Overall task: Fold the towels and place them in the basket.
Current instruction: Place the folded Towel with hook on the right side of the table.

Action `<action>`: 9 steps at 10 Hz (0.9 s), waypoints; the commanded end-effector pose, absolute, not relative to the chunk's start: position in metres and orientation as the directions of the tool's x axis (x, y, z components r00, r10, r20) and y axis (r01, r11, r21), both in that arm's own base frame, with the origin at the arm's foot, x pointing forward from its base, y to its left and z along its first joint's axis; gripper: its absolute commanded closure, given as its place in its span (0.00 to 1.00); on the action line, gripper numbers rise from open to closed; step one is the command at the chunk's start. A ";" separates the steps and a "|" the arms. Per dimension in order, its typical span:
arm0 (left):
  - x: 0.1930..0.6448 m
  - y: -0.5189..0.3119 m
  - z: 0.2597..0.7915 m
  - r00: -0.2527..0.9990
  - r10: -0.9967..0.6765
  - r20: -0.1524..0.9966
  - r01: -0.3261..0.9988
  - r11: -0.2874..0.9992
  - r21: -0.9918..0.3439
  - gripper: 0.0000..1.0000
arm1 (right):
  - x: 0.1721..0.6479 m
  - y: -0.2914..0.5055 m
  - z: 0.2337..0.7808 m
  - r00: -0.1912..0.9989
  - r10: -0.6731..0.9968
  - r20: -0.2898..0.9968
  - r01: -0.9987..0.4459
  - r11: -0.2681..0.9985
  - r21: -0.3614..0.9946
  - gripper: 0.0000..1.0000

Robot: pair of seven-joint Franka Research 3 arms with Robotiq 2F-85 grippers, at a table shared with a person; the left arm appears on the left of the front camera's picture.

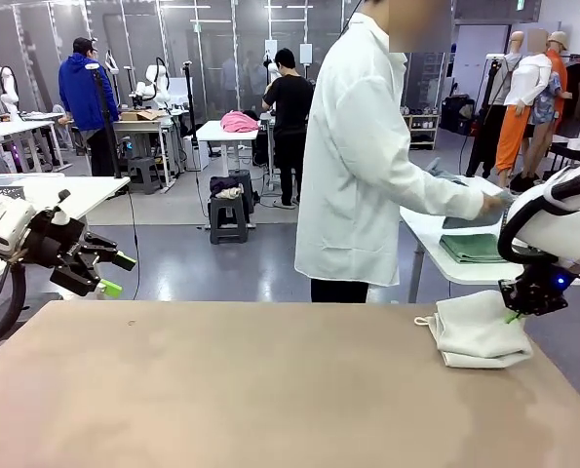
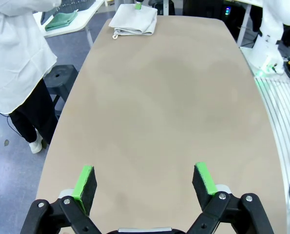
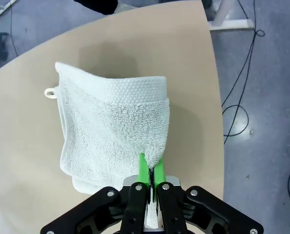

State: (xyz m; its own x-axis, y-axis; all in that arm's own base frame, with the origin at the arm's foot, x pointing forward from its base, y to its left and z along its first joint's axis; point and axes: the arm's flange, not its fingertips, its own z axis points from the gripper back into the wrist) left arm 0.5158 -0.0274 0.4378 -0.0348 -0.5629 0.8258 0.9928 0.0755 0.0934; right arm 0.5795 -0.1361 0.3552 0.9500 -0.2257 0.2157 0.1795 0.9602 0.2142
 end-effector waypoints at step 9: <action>0.515 -0.028 0.439 -0.037 -0.563 0.826 0.993 0.074 0.095 0.00 | 0.576 -0.137 0.379 0.959 -0.127 0.255 0.087 0.983 0.162 0.31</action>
